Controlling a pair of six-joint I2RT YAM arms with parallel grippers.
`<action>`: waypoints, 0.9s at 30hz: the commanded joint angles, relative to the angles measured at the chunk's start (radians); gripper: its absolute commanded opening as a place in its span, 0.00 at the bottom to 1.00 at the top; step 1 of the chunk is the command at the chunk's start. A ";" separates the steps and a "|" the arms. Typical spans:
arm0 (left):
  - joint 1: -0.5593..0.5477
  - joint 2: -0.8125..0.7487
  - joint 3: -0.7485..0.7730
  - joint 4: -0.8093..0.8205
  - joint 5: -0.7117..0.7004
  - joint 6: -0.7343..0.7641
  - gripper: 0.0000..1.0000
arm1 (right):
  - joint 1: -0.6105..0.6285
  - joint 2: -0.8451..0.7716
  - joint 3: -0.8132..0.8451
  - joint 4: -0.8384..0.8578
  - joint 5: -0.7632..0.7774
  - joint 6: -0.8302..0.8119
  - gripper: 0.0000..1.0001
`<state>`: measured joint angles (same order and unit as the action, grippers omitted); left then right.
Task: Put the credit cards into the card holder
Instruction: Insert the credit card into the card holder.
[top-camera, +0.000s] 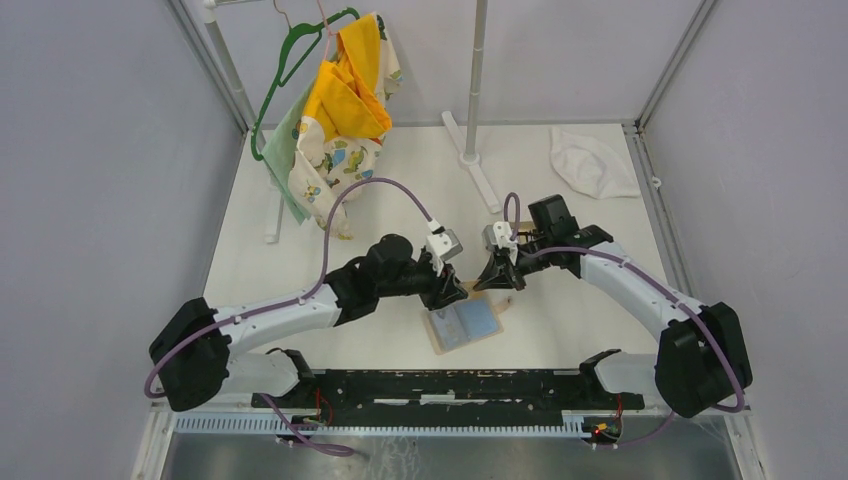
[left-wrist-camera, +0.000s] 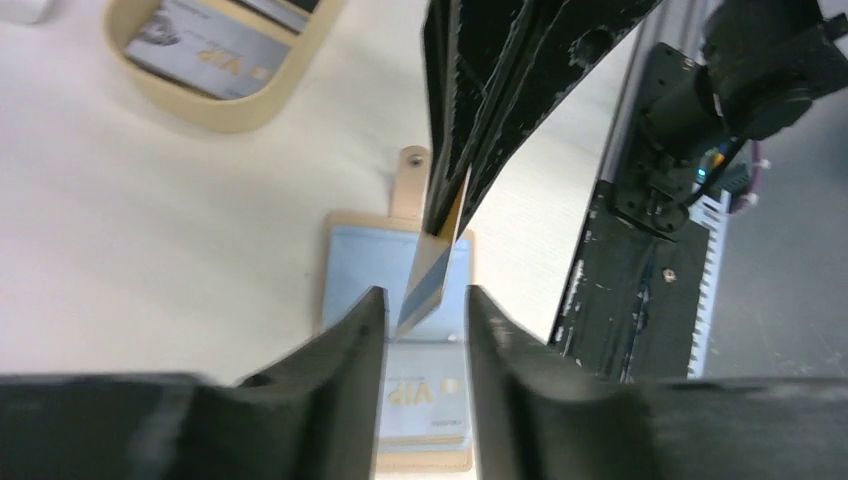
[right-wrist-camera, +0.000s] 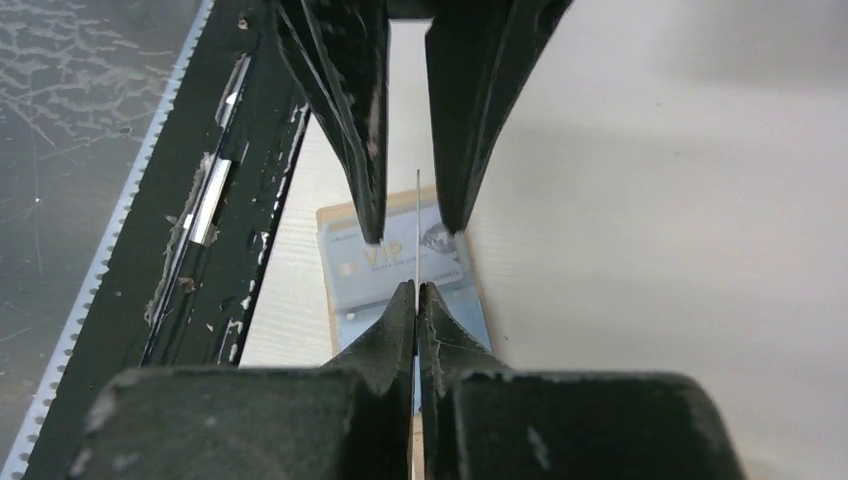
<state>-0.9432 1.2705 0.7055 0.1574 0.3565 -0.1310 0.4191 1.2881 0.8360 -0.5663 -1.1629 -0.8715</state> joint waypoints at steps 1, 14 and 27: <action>-0.003 -0.157 -0.068 0.008 -0.192 -0.090 0.50 | -0.001 -0.043 0.009 0.054 0.082 0.099 0.00; -0.002 -0.364 -0.246 0.028 -0.275 -0.523 0.48 | -0.032 -0.032 -0.268 0.433 0.118 0.718 0.00; -0.086 -0.229 -0.255 -0.067 -0.441 -0.643 0.29 | -0.032 0.130 -0.233 0.427 0.091 0.826 0.00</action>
<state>-0.9749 1.0264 0.4080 0.1482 0.0471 -0.7155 0.3904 1.3933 0.5564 -0.1757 -1.0393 -0.1074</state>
